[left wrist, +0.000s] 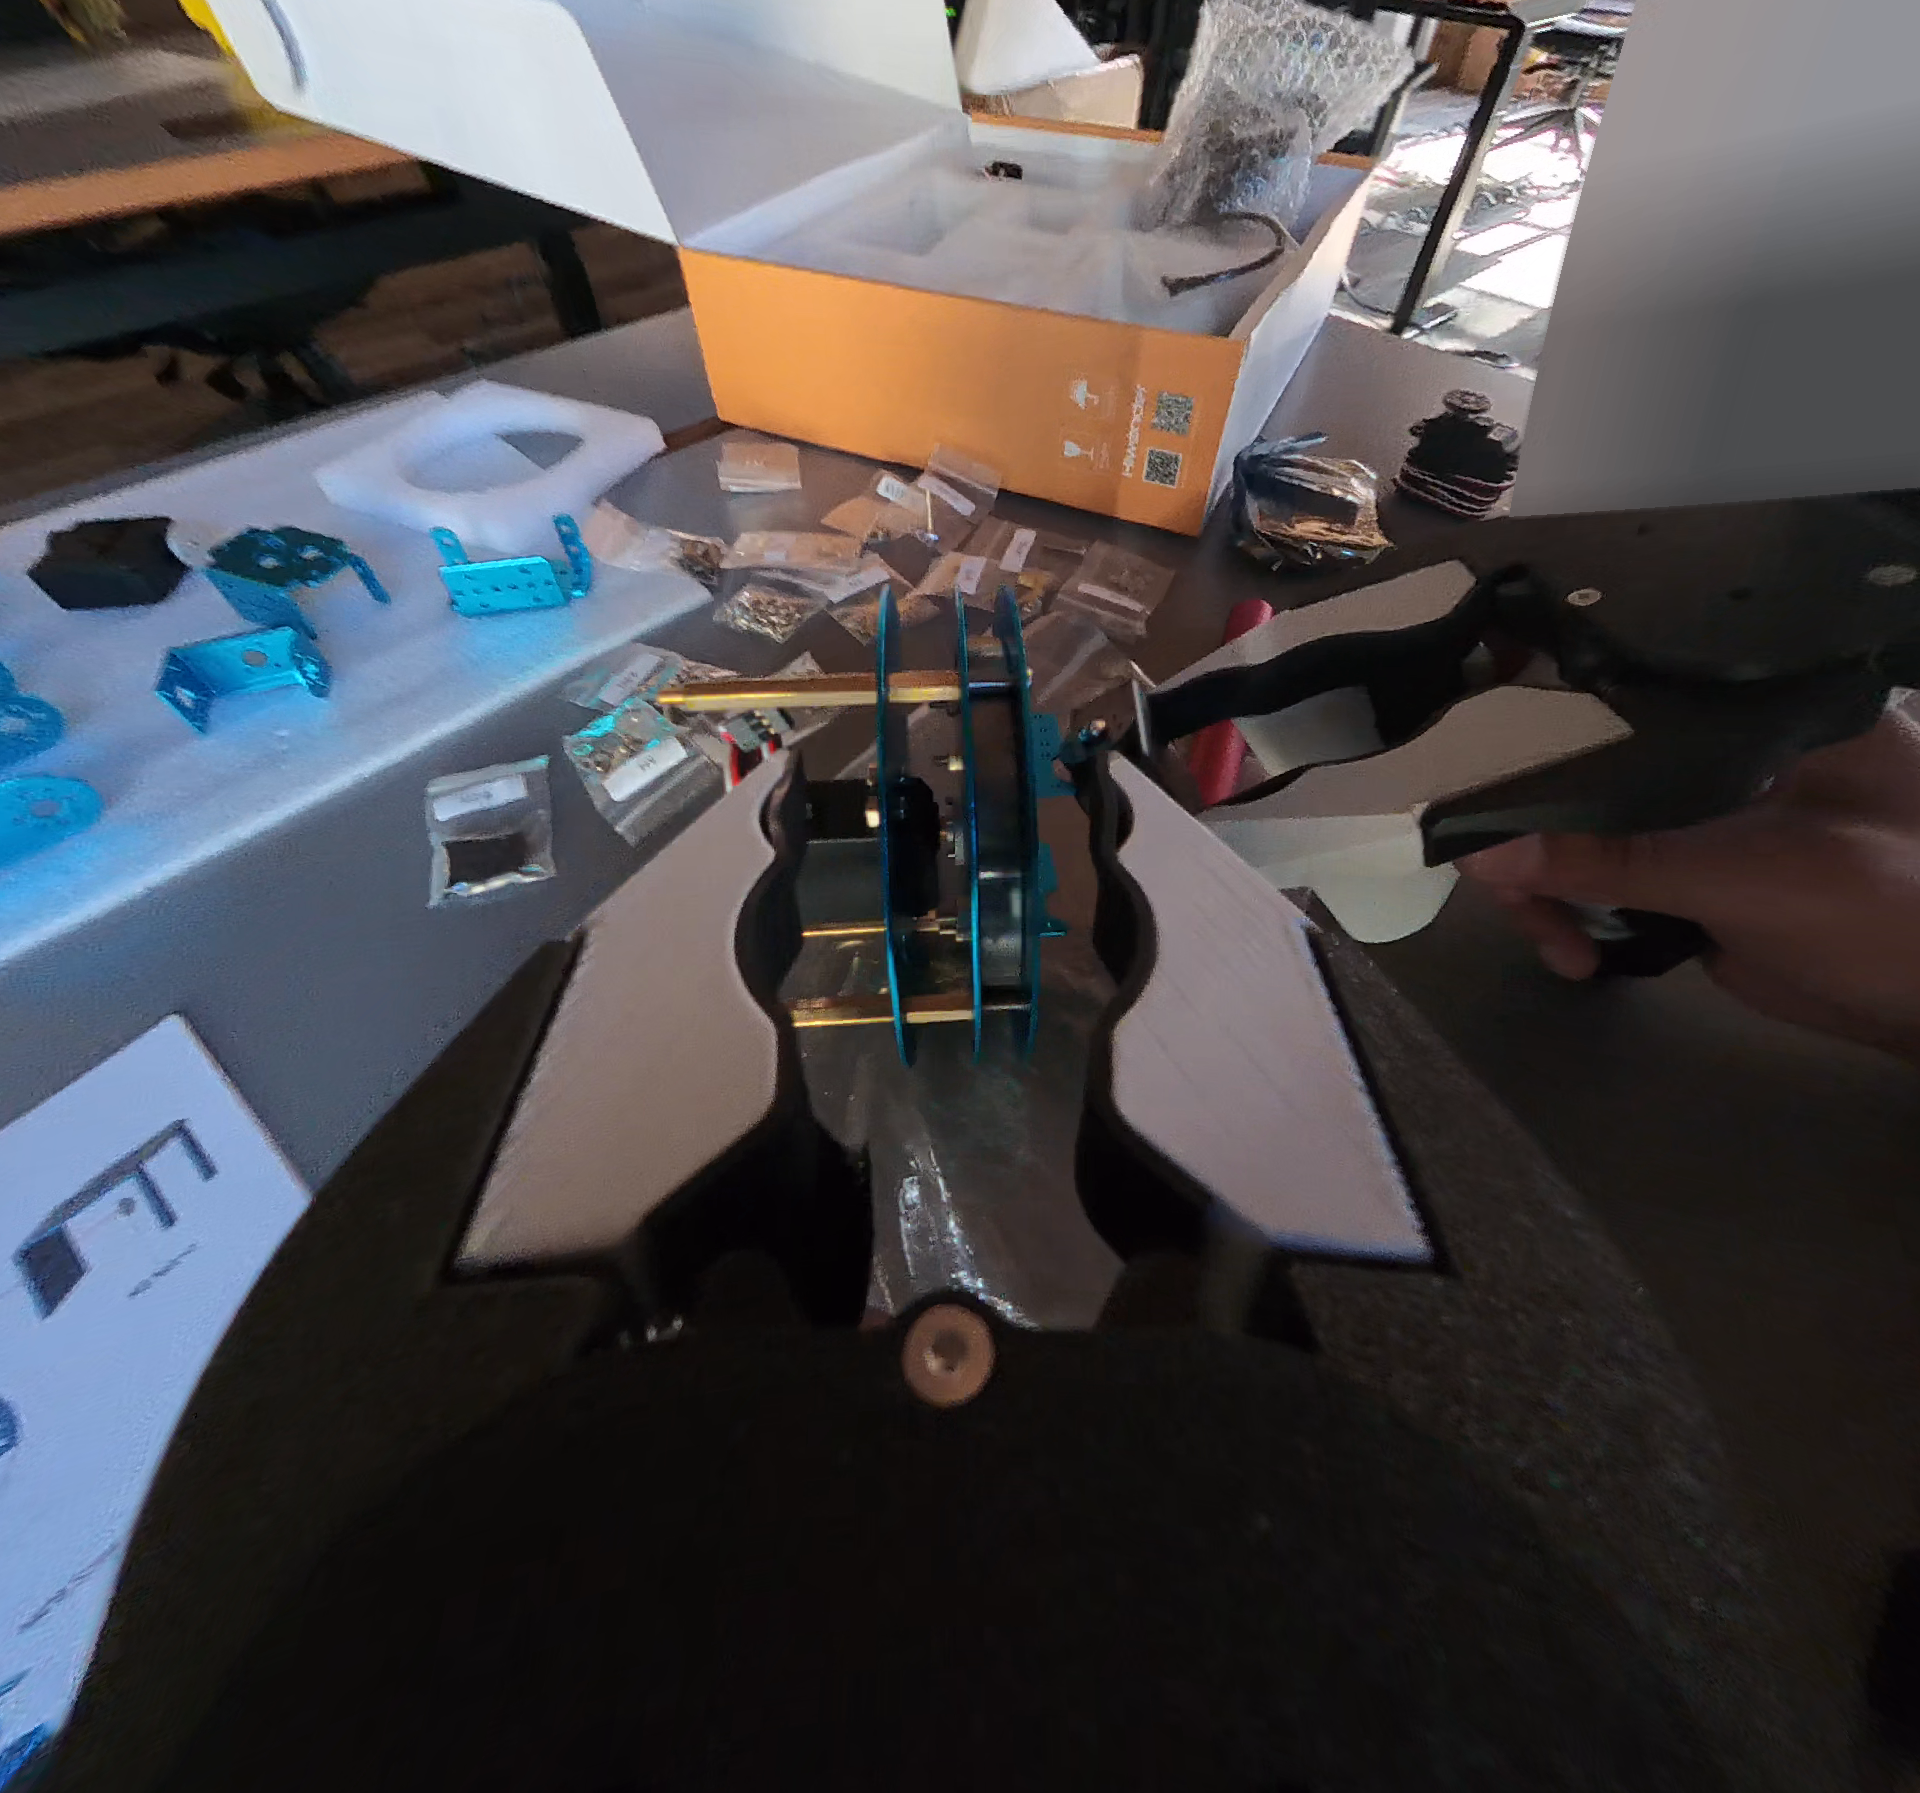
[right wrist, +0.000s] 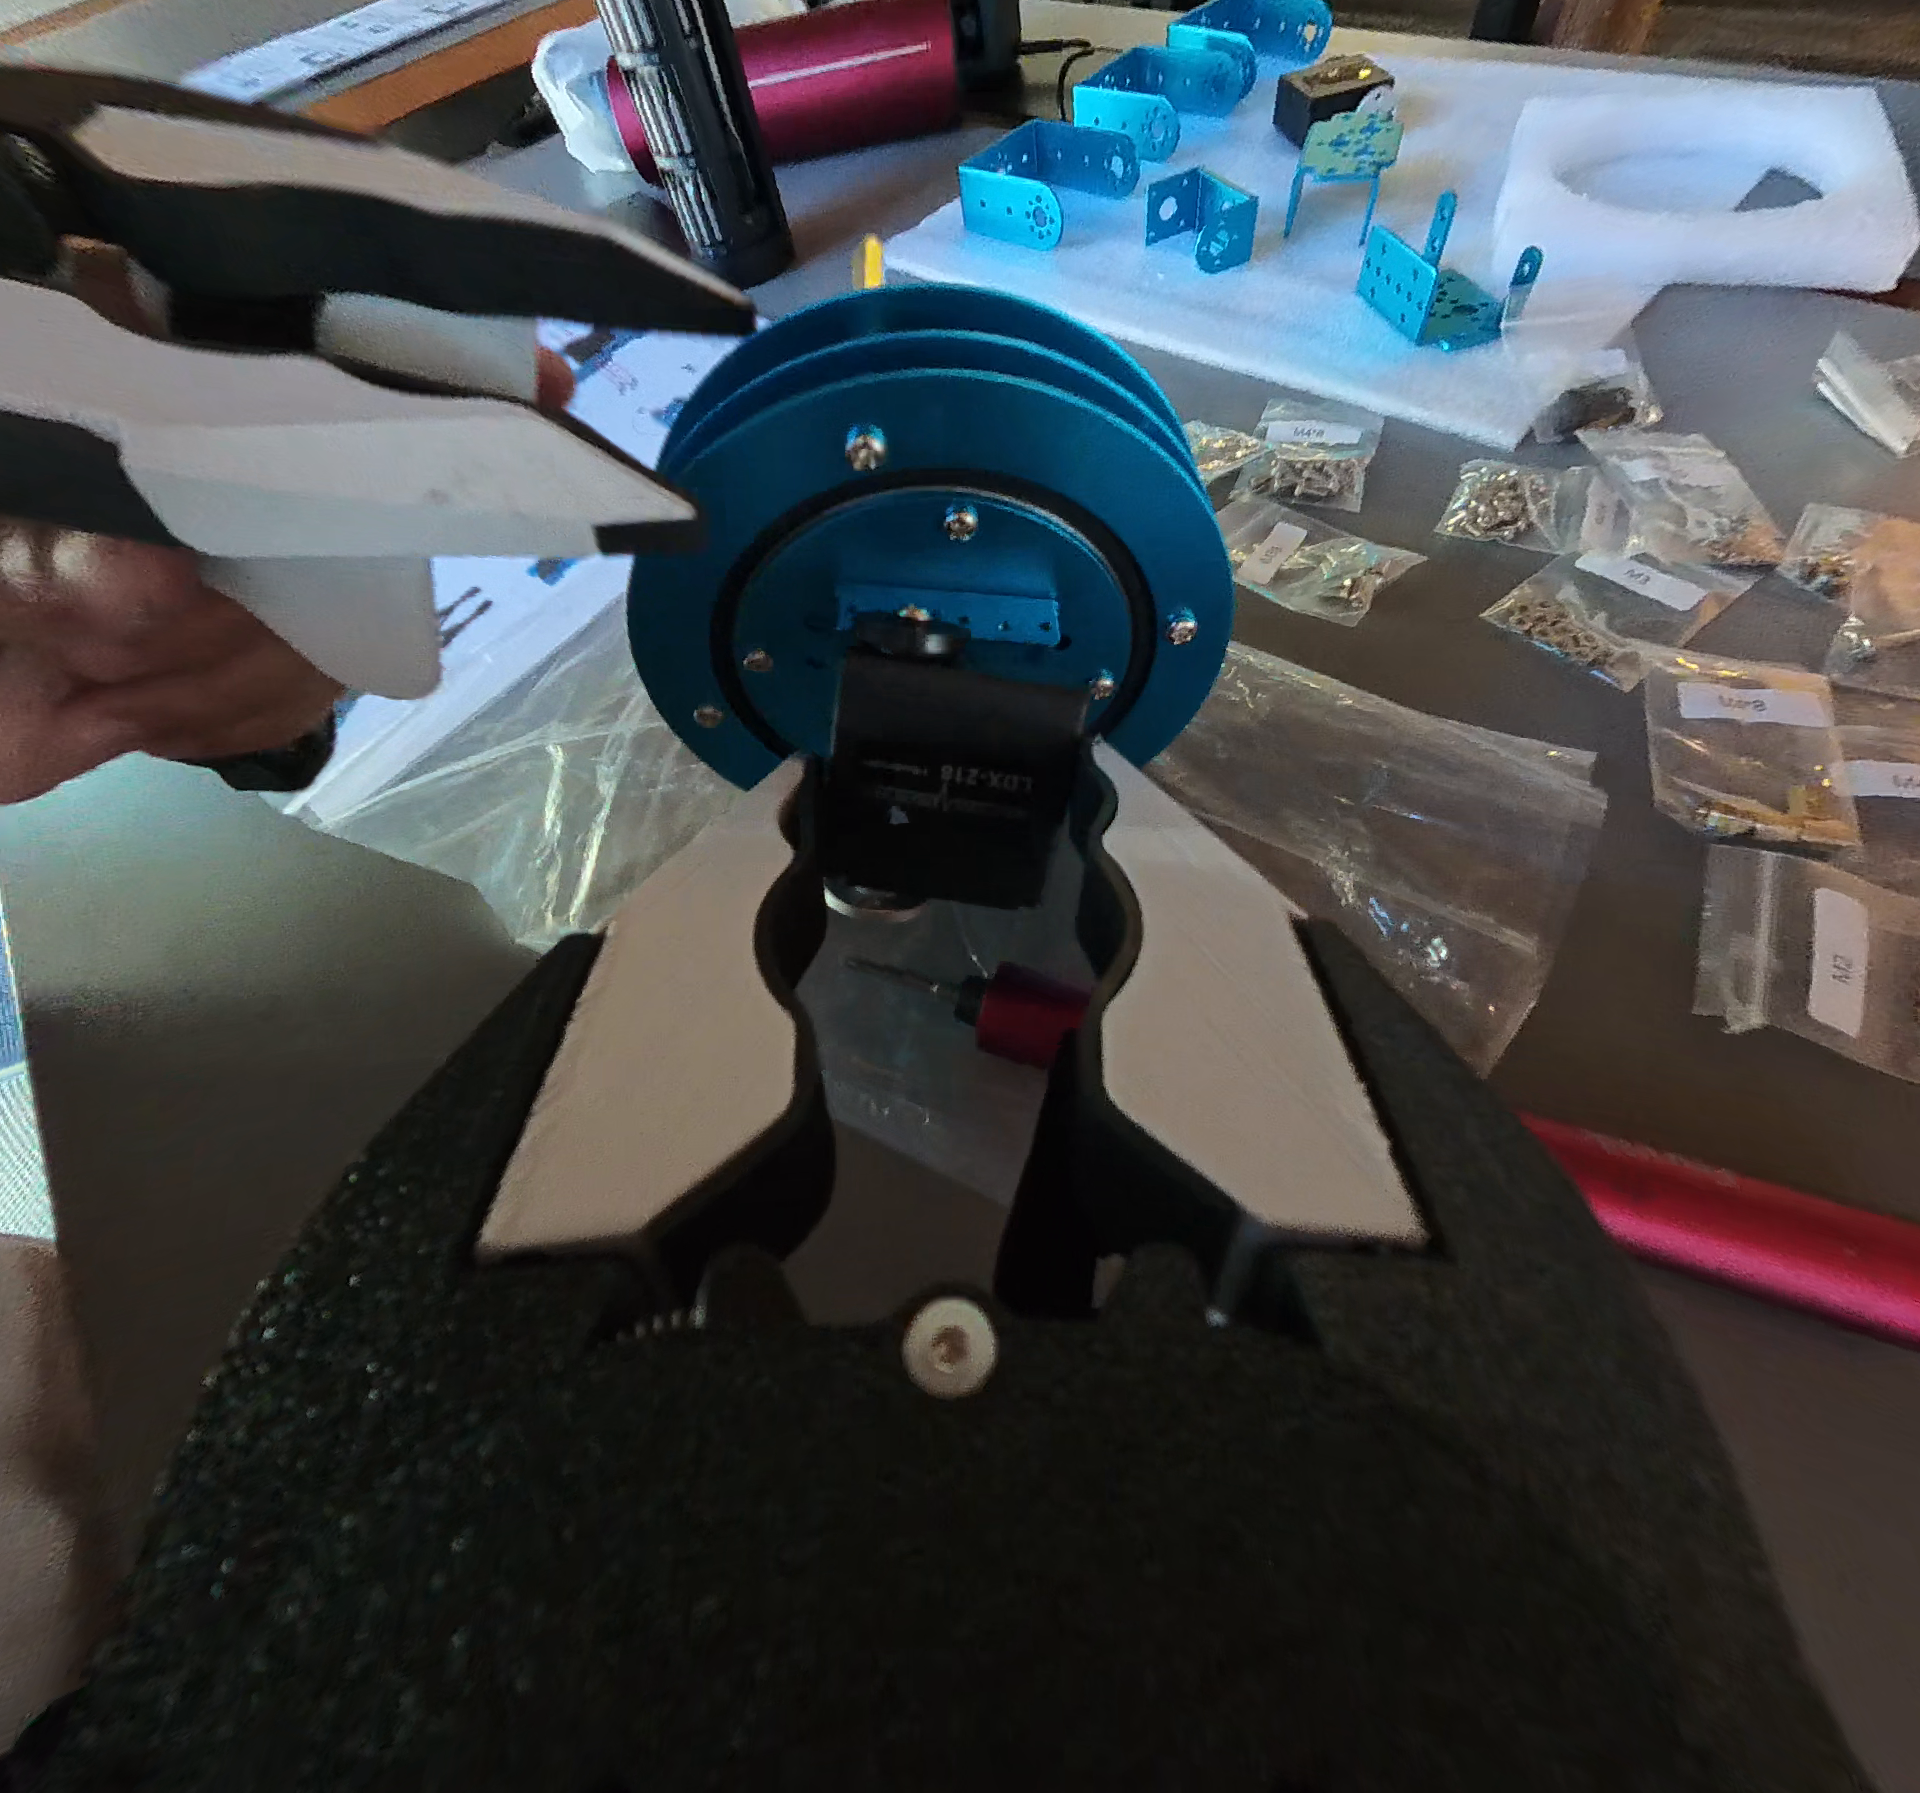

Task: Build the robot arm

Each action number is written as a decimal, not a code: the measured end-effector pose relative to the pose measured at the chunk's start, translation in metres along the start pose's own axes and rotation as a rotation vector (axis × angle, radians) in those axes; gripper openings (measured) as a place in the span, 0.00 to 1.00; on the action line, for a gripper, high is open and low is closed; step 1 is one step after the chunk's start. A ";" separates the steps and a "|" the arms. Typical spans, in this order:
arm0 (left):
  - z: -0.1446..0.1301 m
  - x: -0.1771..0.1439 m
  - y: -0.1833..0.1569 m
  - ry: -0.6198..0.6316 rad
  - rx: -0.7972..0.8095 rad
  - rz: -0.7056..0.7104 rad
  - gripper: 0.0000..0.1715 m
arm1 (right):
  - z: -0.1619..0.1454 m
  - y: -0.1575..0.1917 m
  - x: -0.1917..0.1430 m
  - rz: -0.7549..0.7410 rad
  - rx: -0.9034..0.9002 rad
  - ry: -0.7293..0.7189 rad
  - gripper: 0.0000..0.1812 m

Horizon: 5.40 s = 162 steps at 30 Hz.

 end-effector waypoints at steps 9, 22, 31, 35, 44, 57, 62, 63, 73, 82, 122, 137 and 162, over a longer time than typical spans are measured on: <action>-0.017 0.011 -0.004 0.063 -0.041 -0.092 0.19 | 0.002 0.000 0.006 -0.004 -0.006 0.003 0.25; -0.019 0.009 -0.003 0.059 -0.061 -0.064 0.19 | -0.003 0.004 0.010 -0.021 0.008 0.025 0.25; -0.020 0.007 -0.007 0.057 -0.046 -0.048 0.19 | -0.004 0.006 0.019 -0.026 0.012 0.050 0.24; -0.022 0.006 -0.007 0.052 -0.047 -0.039 0.19 | -0.003 0.006 0.022 -0.029 0.026 0.056 0.24; -0.024 0.004 -0.007 0.045 -0.046 -0.025 0.19 | -0.003 0.008 0.022 -0.044 0.013 0.045 0.24; -0.022 0.001 -0.006 0.060 -0.048 -0.005 0.24 | -0.003 0.009 0.020 0.010 0.063 0.041 0.24; -0.019 0.003 -0.007 0.073 -0.034 -0.007 0.25 | -0.004 0.007 0.020 0.017 0.069 0.045 0.24; -0.018 0.003 -0.006 0.074 -0.031 -0.006 0.25 | -0.003 0.007 0.020 0.017 0.070 0.047 0.24; -0.020 0.013 -0.007 0.204 0.001 -0.041 0.29 | -0.001 0.008 0.022 0.013 0.073 0.069 0.24; -0.013 0.011 -0.007 0.268 -0.021 -0.076 0.34 | -0.001 0.006 0.023 0.015 0.077 0.066 0.24; -0.020 0.017 -0.016 0.126 -0.086 -0.084 0.35 | -0.006 0.014 0.014 0.033 -0.090 0.024 0.23; -0.021 0.017 -0.019 0.180 -0.082 -0.005 0.43 | -0.006 0.012 0.014 0.059 -0.086 0.020 0.23; -0.022 0.017 -0.016 0.221 0.051 0.032 0.37 | -0.007 0.014 0.014 0.066 -0.082 0.022 0.23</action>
Point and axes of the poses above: each gripper's, where its closed fingertips meet, x out along the fingers, z out of its top, y = z × x across the jaws, the point moved 3 cm from there along -x, back along the fingers, and after that the axes turned 12 degrees about x, right-handed, at the moved point
